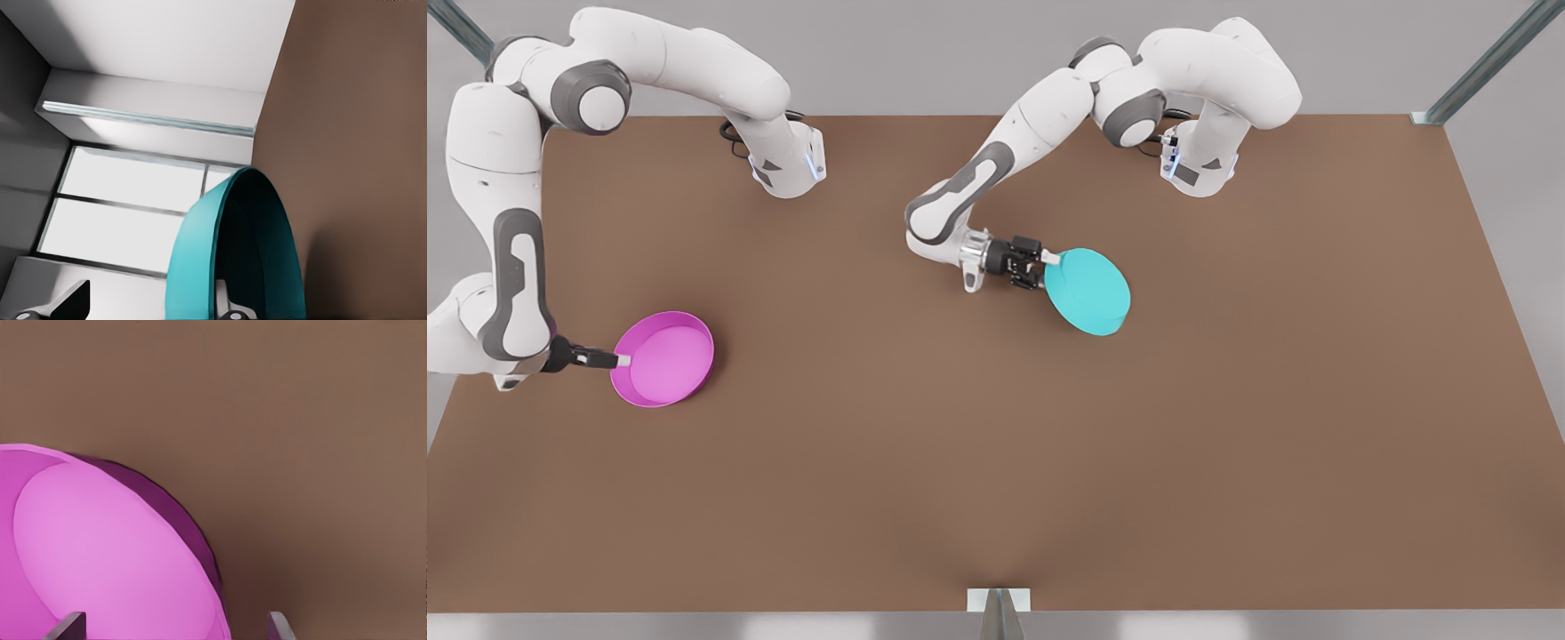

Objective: Flip the blue plate over with the left arm, and stack the pink plate on top of the blue plate with the right arm

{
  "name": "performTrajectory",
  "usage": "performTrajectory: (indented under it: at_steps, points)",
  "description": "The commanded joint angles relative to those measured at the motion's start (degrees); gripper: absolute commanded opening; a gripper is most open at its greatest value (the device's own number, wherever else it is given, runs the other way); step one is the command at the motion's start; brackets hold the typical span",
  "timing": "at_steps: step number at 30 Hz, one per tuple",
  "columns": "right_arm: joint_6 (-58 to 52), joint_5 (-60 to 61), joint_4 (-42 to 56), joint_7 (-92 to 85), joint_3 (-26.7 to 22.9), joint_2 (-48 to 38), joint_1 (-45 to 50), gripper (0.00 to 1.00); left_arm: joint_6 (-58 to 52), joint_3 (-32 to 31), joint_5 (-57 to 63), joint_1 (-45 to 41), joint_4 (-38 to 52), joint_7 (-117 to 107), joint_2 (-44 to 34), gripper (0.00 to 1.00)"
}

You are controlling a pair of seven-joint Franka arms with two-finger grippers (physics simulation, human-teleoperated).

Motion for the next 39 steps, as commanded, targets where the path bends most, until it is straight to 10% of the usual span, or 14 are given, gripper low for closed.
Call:
performTrajectory:
  at_steps: [1, 22, 24, 27, 29, 33, 36, 39]
  points:
    - [0.5, 0.1, -0.2, 0.0, 0.0, 0.1, -0.1, 1.0, 0.1, 0.0, -2.1, 0.0, 0.1, 0.0, 0.0, 0.96]
    - [2.8, 2.5, -2.0, -22.4, 2.0, 0.1, -2.9, 1.0, -3.0, -6.7, -31.5, 0.6, 22.8, -0.4, -4.8, 0.96]
    - [3.0, 2.5, -2.6, -22.3, 2.0, 0.2, -2.9, 1.0, -2.5, -6.7, -44.5, 8.8, 25.2, -0.4, -15.7, 0.96]
    - [3.0, 2.5, -3.0, -19.4, 2.0, 0.2, -2.9, 1.0, 6.4, -6.8, -66.9, 57.8, 26.4, 4.8, -27.5, 1.0]
    - [3.0, 2.5, -3.0, -19.4, 2.0, 0.2, -2.9, 1.0, 9.2, -6.3, -61.7, 72.7, 25.7, 35.6, -26.4, 1.0]
    - [2.8, 2.4, -3.3, -19.4, 1.9, 0.2, -2.9, 0.8, 3.9, -5.1, -52.3, 72.8, 20.3, 53.6, -39.5, 1.0]
    - [2.9, 2.4, -3.4, -19.3, 1.9, 0.2, -2.9, 0.75, 23.7, -1.8, -48.3, 69.7, -14.3, 60.4, -61.3, 1.0]
    - [3.0, 2.4, -3.4, -19.3, 1.9, 0.2, -2.8, 0.71, 26.8, -1.2, -48.5, 69.7, -15.8, 61.9, -59.1, 1.0]
